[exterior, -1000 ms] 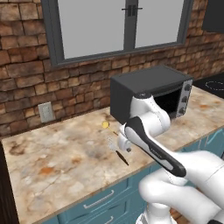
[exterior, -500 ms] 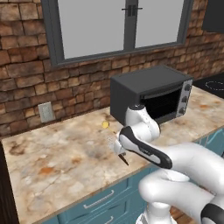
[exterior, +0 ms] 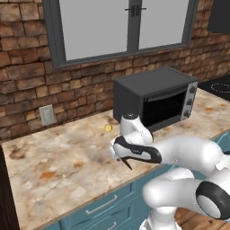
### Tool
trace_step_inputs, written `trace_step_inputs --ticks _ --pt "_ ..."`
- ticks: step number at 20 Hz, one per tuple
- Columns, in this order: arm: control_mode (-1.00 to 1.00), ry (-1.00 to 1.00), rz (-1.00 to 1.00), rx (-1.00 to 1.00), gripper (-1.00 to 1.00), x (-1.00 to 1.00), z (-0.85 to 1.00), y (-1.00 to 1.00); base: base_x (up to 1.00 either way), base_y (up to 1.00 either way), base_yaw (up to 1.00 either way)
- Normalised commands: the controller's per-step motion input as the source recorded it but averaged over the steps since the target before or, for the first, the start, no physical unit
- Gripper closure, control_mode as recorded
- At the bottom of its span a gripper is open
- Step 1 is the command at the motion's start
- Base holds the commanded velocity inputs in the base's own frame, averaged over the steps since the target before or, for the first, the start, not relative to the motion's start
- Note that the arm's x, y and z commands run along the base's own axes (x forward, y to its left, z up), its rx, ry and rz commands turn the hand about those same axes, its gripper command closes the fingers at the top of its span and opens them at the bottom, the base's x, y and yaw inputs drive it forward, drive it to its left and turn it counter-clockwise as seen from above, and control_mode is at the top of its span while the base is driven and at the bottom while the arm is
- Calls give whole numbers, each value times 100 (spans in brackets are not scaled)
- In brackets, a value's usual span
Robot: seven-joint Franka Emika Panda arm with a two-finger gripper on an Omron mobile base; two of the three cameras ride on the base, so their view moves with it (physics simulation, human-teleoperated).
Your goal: Organize the utensils by type. Pick up the wooden spoons from the counter and place them in the open cabinet. Then pick up the metallic utensils from the counter and place them in the open drawer.
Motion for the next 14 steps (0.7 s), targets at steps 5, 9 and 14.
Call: trace_step_inputs --ticks 5,9,14 --pt "-100 1 0 0 -100 50 -10 0 0 0 0" --pt "-100 0 0 0 -100 26 -16 8 0 0 0" --pt "-100 0 0 0 -100 2 -27 4 0 0 0"
